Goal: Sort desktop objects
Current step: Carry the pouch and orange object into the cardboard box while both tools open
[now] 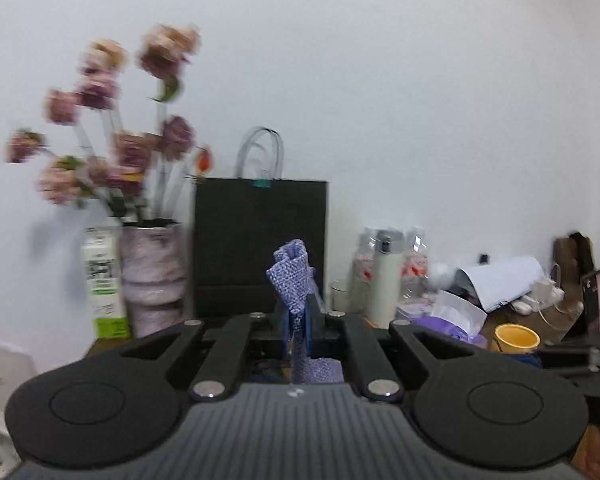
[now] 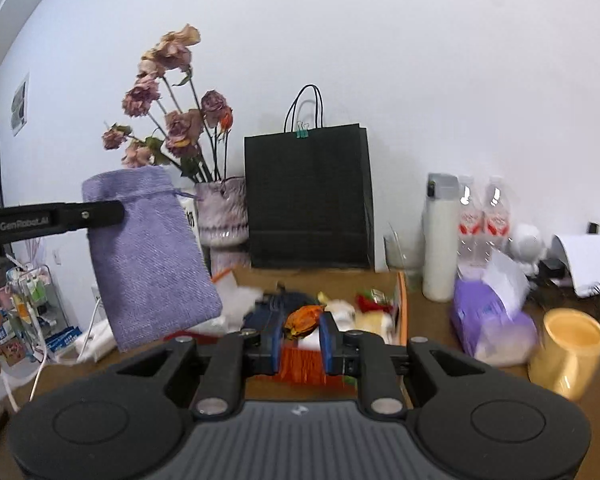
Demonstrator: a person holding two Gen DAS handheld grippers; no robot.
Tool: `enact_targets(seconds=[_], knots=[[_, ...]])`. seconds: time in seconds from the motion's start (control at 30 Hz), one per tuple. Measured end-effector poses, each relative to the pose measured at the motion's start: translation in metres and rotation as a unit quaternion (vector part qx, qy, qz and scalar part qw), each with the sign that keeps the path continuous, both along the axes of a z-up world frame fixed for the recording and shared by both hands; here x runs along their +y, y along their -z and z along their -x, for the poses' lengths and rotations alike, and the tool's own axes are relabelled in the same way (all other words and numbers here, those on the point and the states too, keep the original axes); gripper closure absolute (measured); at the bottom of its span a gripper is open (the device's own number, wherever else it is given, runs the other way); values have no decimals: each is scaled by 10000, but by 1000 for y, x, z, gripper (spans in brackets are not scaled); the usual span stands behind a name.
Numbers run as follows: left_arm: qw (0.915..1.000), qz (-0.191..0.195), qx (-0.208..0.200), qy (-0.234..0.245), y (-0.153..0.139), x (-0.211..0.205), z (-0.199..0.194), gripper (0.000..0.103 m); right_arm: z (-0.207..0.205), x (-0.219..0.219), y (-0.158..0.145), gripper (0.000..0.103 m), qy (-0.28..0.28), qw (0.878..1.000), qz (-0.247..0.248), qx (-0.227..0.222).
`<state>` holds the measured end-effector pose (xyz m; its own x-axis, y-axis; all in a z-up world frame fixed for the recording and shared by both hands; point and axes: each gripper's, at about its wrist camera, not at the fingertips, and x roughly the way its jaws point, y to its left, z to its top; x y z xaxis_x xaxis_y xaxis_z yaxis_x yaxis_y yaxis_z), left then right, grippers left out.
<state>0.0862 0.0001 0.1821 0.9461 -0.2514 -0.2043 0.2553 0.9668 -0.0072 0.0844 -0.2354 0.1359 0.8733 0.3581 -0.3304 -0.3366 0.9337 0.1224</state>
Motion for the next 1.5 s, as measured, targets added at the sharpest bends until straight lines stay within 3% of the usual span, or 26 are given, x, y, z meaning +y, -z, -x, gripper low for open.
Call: enact_targets(seconds=[0.07,0.23,0.27,0.37,0.43,0.47,0.53,0.6,0.67,0.7,0.87,0.97,1.13,1.3,1.43,1.5], knots=[[9998,11,197,13,-3,-1,-33,95,-32,3,-7,85,-96,9997,-80,188],[9914,85,1307,60,7,-1,-126,95,-113,21,-8,85,-333,9963,-75,791],[9873,-35,1588,81,13,-2,-145,95,-132,25,-3,85,-399,9941,-131,995],[9717,132,2358,-66,45,10,-199,95,-179,35,19,85,-480,9855,-240,1608],[9610,-283,2741,-220,75,9,-229,94,-200,43,37,85,-448,9790,-199,1977],[9522,-518,2989,-348,91,9,-239,92,-210,48,47,85,-448,9755,-186,2145],[9380,-647,3376,-436,113,14,-244,77,-225,56,65,83,-511,9667,-152,2505],[9406,-635,3305,-440,118,21,-239,39,-232,61,74,77,-467,9617,-142,2699],[9472,-636,3088,-592,113,28,-233,26,-230,62,74,67,-435,9625,-139,2675],[9496,-629,2999,-660,108,31,-231,25,-228,63,71,59,-410,9635,-156,2642],[9580,-635,2636,-935,78,32,-212,7,-212,57,48,46,-357,9709,-174,2361],[9640,-551,2437,-912,70,24,-192,2,-196,51,38,38,-249,9746,-118,2220],[9637,-757,2407,-874,81,3,-147,0,-148,42,39,37,80,9818,259,1879],[9632,-389,2482,-951,104,-1,-90,0,-96,34,52,31,368,9846,347,1672],[9613,-321,2518,-1067,124,-4,-44,0,-48,33,67,30,433,9867,562,1463],[9621,-155,2479,-1128,131,-3,-18,0,-21,34,75,24,502,9876,670,1331]])
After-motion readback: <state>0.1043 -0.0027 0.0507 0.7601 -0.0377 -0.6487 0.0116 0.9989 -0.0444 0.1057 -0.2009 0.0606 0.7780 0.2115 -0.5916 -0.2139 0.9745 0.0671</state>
